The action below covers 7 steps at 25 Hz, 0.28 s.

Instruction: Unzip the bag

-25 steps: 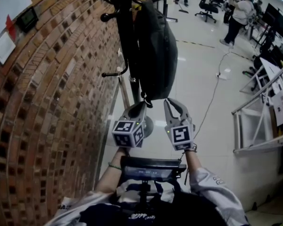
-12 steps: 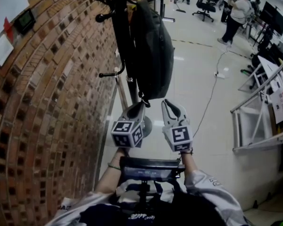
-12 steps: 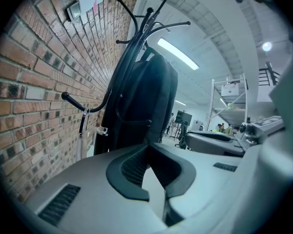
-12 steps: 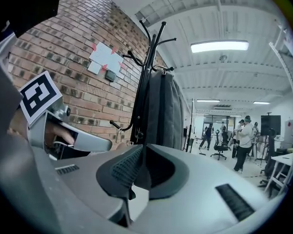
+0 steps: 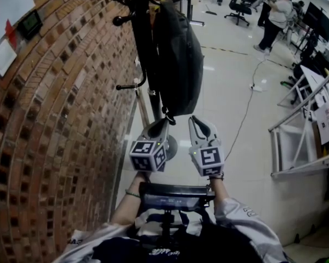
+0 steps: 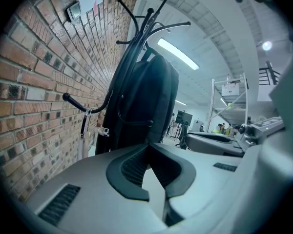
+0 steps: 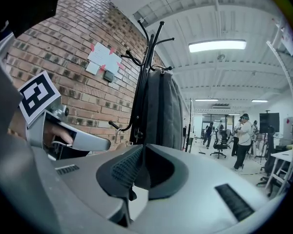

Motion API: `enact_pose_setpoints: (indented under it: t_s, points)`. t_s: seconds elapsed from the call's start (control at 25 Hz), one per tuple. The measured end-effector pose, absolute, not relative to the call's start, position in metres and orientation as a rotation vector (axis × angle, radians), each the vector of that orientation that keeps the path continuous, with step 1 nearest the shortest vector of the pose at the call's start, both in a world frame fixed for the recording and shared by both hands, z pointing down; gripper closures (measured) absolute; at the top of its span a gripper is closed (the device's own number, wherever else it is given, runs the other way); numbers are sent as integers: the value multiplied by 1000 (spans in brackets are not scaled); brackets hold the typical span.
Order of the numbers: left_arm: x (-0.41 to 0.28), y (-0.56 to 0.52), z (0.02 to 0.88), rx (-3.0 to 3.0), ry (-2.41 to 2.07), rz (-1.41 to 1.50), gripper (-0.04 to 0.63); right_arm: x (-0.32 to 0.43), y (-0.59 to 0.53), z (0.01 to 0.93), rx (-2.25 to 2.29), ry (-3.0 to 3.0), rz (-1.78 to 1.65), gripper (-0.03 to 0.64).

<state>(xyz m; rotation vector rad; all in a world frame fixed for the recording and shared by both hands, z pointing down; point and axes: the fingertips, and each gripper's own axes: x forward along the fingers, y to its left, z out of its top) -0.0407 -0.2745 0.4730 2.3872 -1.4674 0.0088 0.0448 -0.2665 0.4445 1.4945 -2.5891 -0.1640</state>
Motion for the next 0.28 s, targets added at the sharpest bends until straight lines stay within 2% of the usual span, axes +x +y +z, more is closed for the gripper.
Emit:
enact_pose_setpoints:
  t_s: [0.28]
  points:
    - [-41,-269,465,2355,-1480,46,588,48,-268,444,1513,-2587,-154,604]
